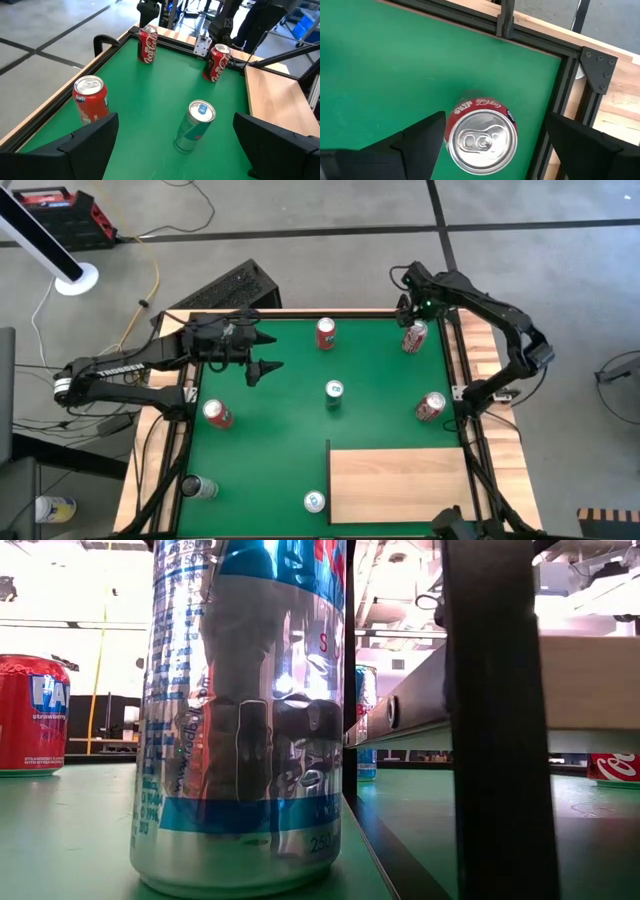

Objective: Place canned beverage on shelf
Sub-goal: Put the top red white soda can on the shelf

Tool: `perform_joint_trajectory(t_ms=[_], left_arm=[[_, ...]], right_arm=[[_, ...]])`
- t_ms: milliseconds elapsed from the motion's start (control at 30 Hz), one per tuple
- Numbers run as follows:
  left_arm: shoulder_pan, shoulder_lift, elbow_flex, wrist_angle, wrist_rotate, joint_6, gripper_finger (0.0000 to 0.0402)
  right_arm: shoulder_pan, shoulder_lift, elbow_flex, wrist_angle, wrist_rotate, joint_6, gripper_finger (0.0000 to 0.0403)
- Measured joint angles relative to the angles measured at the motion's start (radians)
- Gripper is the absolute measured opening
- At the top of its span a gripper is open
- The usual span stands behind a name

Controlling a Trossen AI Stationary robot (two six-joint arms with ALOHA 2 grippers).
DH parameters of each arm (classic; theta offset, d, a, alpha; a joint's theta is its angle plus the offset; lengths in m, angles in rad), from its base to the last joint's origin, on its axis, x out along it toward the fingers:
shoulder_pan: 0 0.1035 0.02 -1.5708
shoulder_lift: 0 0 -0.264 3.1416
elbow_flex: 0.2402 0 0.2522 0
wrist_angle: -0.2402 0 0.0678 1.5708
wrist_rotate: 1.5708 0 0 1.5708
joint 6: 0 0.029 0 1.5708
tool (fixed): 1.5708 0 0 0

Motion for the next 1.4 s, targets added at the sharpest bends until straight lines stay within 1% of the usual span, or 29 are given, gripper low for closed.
perform_joint_trajectory(t_ms=[233, 533, 700, 867, 967, 1133, 1233, 1400], left_arm=[[0.000, 0.000, 0.000, -0.030, 0.000, 0.000, 0.0380], [0.000, 0.000, 0.000, -0.030, 0.000, 0.000, 0.0380], [0.000, 0.000, 0.000, -0.030, 0.000, 0.000, 0.0380], [0.000, 0.000, 0.000, -0.030, 0.000, 0.000, 0.0380], [0.000, 0.000, 0.000, -0.030, 0.000, 0.000, 0.0380], [0.000, 0.000, 0.000, -0.030, 0.000, 0.000, 0.0380], [0.000, 0.000, 0.000, -0.030, 0.000, 0.000, 0.0380], [0.000, 0.000, 0.000, -0.026, 0.000, 0.022, 0.0380]], right_arm=[[-0.012, -0.001, -0.013, -0.009, 0.001, 0.044, 0.0370], [0.006, -0.001, -0.172, 0.092, -0.004, 0.118, 0.0370], [0.027, -0.005, -0.215, 0.128, 0.008, 0.141, 0.0369], [0.060, -0.010, -0.219, 0.127, 0.015, 0.150, 0.0351], [0.080, -0.024, -0.222, 0.118, -0.004, 0.162, 0.0335], [0.117, -0.086, -0.223, 0.090, -0.017, 0.177, 0.0335], [0.152, -0.137, -0.223, 0.067, -0.054, 0.184, 0.0335], [0.274, -0.240, -0.222, 0.042, -0.110, 0.259, 0.0335]])
